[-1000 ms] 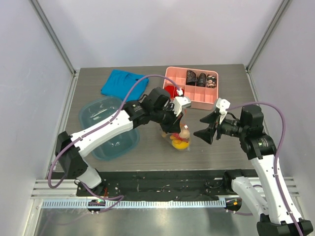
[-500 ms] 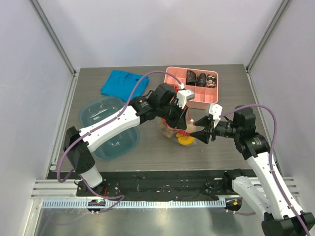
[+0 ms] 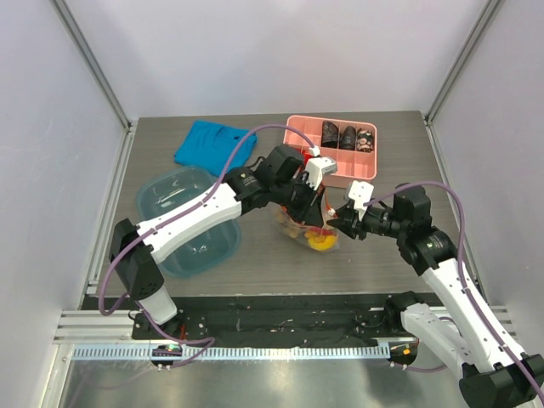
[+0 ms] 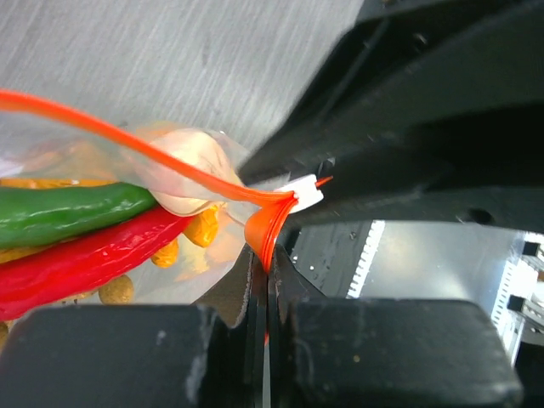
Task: Place the food in the zip-top bag and seal the zipper
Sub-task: Adjust the zipper food storage bag at the center of the board, then zip the zipper food storage bag at the center of the board.
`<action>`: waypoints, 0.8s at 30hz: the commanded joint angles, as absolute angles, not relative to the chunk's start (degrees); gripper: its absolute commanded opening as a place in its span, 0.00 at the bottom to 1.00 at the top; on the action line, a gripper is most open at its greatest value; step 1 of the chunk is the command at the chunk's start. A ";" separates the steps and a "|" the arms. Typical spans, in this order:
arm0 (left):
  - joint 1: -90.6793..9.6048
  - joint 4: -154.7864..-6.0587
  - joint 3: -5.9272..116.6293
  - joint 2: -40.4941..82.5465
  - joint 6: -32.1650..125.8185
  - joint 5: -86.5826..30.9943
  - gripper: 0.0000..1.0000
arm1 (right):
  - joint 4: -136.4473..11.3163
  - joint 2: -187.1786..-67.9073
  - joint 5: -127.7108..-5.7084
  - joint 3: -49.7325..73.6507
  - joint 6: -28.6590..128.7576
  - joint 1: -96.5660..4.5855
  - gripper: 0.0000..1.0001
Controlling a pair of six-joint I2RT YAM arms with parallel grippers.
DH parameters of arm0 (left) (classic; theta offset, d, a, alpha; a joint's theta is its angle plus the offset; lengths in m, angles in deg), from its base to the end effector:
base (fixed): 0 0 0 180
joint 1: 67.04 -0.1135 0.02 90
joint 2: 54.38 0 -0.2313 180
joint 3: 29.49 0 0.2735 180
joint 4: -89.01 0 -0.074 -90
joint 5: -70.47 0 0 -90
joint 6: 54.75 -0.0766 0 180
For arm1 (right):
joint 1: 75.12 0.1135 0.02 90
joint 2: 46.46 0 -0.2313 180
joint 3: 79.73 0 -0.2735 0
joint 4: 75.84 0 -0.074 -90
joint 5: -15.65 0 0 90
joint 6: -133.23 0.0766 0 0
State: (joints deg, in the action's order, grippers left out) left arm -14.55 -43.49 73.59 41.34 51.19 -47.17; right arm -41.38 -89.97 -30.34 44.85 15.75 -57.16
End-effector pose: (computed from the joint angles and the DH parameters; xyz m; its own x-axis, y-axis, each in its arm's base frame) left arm 0.2292 -0.3570 0.2872 -0.6297 0.4208 -0.6529 0.7755 0.3886 -0.4975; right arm 0.2110 0.1243 0.2797 0.0604 -0.3293 -0.9423 -0.9066 0.3769 -0.1898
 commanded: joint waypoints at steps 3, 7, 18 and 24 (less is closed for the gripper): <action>-14.21 -47.73 73.10 37.64 51.33 -52.57 0.00 | -44.88 -88.74 -33.92 45.32 15.64 -56.84 0.32; -14.21 -48.87 72.39 37.55 52.30 -54.60 0.00 | -44.79 -88.30 -34.53 45.41 15.64 -56.75 0.25; -17.73 -60.19 63.81 26.59 38.98 -50.21 0.56 | -38.38 -84.87 -32.08 44.96 8.61 -56.84 0.01; -16.33 -66.56 59.90 22.52 19.98 -56.26 0.68 | -37.32 -85.84 -31.11 44.53 8.34 -56.75 0.01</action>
